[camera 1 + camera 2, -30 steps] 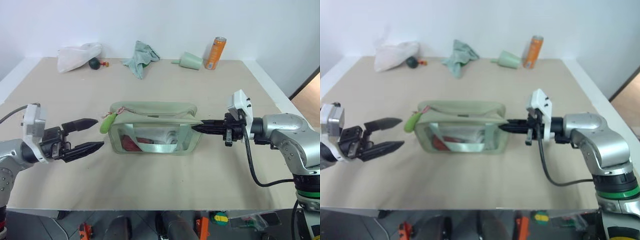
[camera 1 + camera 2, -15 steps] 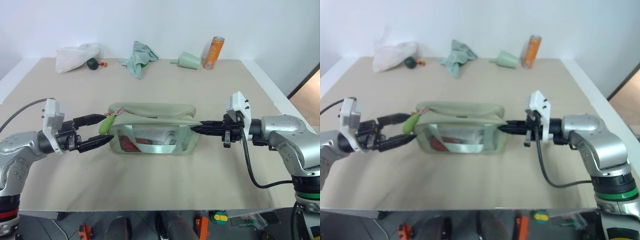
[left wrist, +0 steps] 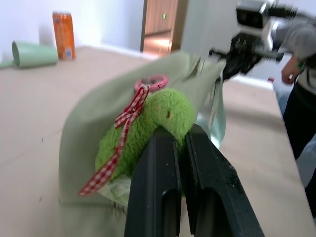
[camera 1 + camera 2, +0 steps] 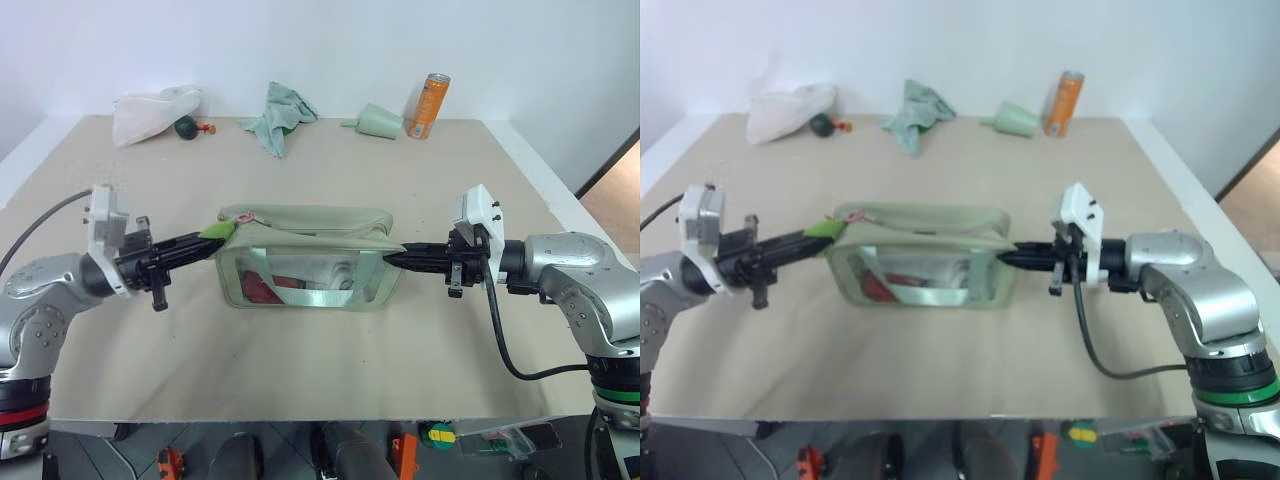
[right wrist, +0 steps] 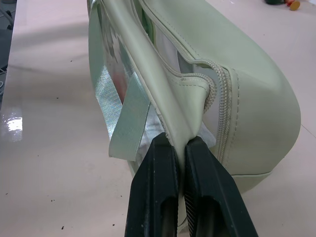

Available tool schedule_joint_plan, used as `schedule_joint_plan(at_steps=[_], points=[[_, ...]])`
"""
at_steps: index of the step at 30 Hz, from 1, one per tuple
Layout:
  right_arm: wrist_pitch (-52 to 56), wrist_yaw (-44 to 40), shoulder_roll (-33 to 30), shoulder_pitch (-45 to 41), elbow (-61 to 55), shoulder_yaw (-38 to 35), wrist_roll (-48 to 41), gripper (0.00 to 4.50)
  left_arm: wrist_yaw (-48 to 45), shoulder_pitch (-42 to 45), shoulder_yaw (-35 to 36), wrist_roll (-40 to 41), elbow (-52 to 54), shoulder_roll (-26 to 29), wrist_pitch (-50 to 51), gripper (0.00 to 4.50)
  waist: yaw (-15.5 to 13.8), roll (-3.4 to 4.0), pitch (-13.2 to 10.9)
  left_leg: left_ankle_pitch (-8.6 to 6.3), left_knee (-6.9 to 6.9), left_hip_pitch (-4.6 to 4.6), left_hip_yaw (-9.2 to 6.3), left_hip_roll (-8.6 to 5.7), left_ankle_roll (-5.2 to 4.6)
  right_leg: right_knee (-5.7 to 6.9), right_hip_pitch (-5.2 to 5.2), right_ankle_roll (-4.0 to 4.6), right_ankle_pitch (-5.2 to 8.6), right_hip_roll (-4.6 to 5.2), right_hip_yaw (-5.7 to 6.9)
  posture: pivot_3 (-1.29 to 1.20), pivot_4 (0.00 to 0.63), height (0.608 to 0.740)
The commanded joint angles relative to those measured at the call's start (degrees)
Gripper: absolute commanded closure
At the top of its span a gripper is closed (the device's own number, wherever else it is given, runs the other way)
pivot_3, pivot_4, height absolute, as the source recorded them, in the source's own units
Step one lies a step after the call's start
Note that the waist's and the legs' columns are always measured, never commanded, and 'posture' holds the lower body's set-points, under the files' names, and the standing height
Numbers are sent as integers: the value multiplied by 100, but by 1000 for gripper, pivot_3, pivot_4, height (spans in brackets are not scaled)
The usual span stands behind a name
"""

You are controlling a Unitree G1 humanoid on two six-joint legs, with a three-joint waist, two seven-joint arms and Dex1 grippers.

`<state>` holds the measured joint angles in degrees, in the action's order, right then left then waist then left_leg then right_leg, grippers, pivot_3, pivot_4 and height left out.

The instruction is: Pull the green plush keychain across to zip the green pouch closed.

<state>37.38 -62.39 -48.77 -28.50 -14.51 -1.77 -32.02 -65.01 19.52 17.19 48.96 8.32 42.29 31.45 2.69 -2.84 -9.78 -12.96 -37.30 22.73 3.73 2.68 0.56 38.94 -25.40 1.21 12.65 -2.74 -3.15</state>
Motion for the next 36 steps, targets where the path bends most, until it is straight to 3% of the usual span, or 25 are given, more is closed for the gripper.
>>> schedule_joint_plan(at_steps=[1,4,16,29,36], points=[[-69,-36,-56,-42,-62,-7,43,4500,180,395,374,419,-36,-49,89,4459,-1,0,0,0,0,0,-1,0,0,0,0,-1,-1,0,0,0,150,740],[-95,-48,-40,-61,-33,18,74,4500,283,651,347,503,-115,-131,133,4459,0,0,0,0,-2,0,-2,-2,0,0,1,-2,-1,-1,1,0,150,740],[-55,89,26,35,-213,-32,58,4500,-64,1796,-1710,-934,-437,-652,-102,4459,0,-2,1,0,-1,-7,0,-4,0,0,8,-8,-5,-8,-11,0,150,740],[42,268,-20,290,-458,-214,-37,4500,-431,1787,-1174,-318,-243,-622,256,78,-1,-1,1,0,-12,-9,3,-11,0,-1,16,-17,-9,4,-13,0,150,740],[5,264,36,189,-390,-91,-14,4500,53,1880,-21,847,-250,-552,774,26,4,-1,0,0,-5,-8,-2,0,0,0,10,-11,-5,-9,-8,0,150,740]])
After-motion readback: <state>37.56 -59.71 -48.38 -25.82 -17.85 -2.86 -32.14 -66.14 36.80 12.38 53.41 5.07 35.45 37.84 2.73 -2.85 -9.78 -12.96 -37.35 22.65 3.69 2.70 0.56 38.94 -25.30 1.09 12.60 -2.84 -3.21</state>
